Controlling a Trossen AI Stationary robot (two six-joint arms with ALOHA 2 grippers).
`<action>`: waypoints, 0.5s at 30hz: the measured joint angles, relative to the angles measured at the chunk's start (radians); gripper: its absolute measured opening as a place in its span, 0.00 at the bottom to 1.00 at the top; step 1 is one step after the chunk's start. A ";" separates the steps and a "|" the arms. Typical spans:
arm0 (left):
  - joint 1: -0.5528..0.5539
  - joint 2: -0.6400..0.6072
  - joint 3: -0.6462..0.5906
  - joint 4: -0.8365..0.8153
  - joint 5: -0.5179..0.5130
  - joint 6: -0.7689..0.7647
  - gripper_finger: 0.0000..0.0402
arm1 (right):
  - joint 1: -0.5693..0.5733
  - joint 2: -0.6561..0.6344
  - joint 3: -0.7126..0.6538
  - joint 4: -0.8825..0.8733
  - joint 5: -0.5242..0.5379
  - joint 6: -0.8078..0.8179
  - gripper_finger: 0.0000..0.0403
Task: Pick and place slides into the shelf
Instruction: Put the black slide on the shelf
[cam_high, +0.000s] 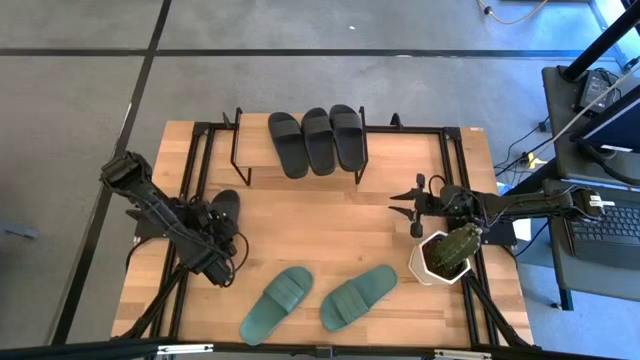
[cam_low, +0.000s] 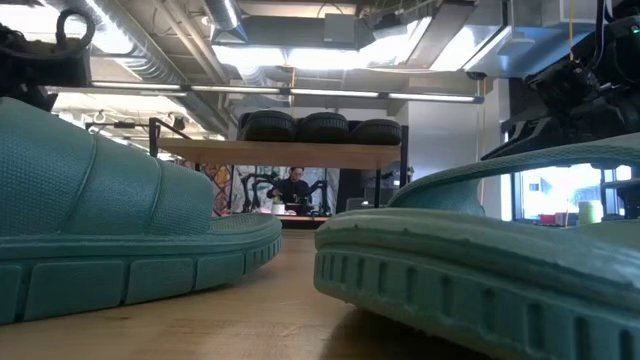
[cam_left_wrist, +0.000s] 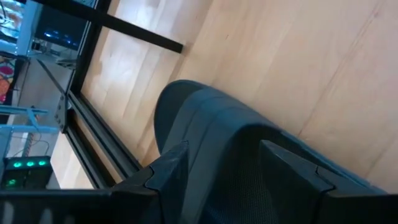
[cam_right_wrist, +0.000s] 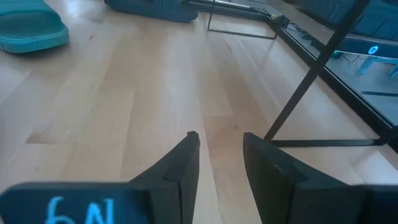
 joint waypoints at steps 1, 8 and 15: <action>0.000 0.000 -0.006 0.006 0.001 0.000 0.46 | 0.000 0.000 0.000 0.000 0.000 0.000 0.31; 0.044 0.000 -0.031 0.033 0.070 0.000 0.46 | 0.000 0.000 0.000 0.000 0.000 0.000 0.31; 0.144 0.000 -0.040 0.041 0.101 0.004 0.46 | 0.000 0.000 0.000 0.000 0.000 -0.002 0.31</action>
